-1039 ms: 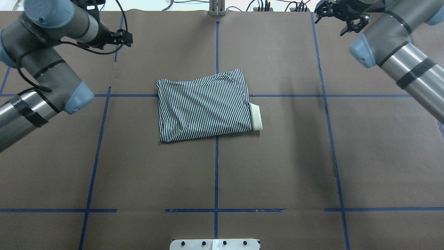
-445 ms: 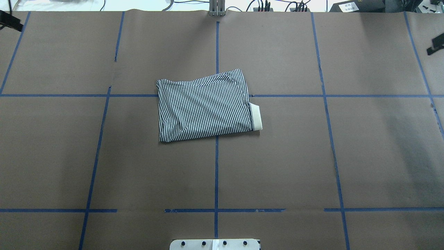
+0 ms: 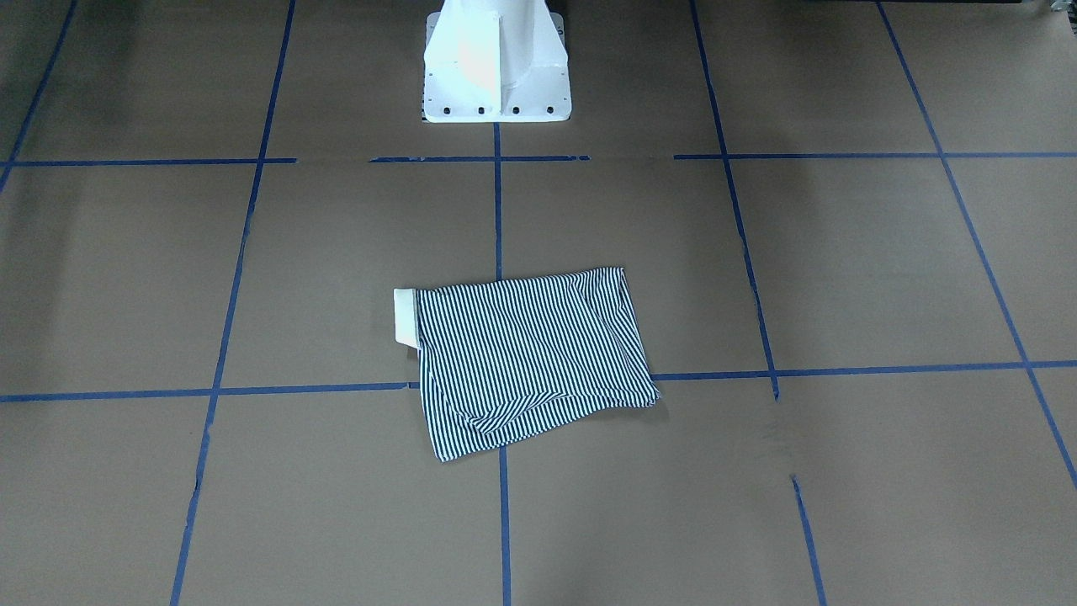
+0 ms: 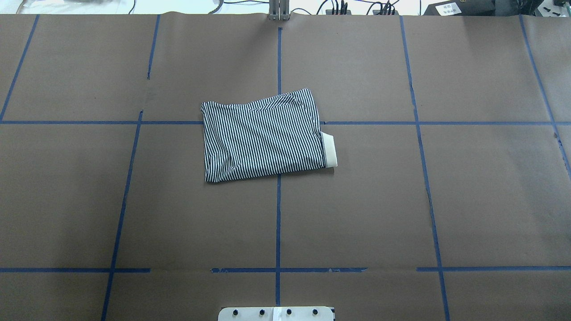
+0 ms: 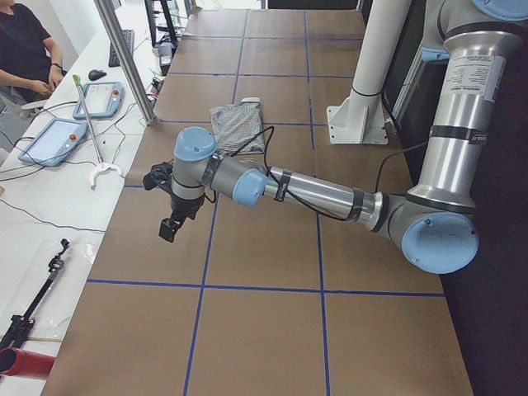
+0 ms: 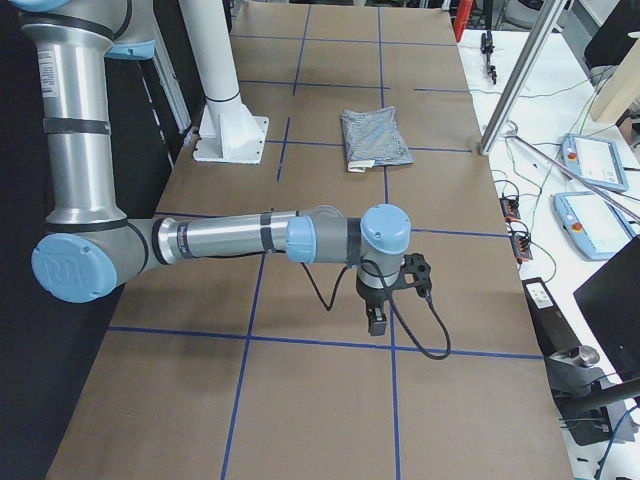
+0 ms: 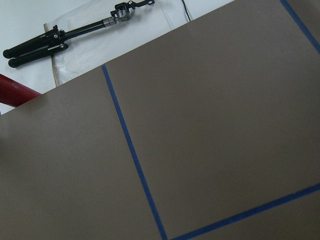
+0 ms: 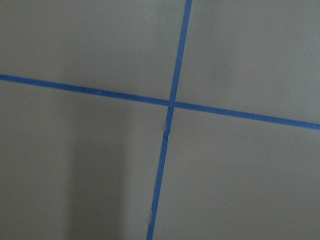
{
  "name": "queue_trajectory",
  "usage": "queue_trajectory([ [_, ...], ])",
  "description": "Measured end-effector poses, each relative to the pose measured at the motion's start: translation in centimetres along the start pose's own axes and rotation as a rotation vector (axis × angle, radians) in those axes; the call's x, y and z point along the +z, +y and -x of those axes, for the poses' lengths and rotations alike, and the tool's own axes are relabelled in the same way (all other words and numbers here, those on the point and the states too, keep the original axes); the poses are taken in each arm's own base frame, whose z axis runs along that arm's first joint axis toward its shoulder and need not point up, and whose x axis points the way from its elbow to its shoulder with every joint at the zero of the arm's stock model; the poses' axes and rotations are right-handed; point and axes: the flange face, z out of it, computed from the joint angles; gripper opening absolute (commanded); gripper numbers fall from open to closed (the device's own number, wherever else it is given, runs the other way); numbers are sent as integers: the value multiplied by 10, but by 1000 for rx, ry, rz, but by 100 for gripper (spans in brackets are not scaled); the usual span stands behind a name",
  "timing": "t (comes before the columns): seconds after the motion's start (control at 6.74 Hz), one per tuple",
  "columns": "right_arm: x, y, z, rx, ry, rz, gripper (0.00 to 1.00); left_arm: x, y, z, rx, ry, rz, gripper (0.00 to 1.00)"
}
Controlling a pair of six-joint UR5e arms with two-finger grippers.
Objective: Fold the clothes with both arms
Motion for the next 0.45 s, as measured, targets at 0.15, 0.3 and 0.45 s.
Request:
queue_trajectory([
  [0.15,-11,18,-1,0,-4,9,100,6,32,11,30,20,13,100],
  [0.3,-12,22,-1,-9,1,9,100,25,60,24,28,28,34,100],
  [0.45,-6,20,-5,-25,7,5,100,53,84,41,12,26,63,100],
])
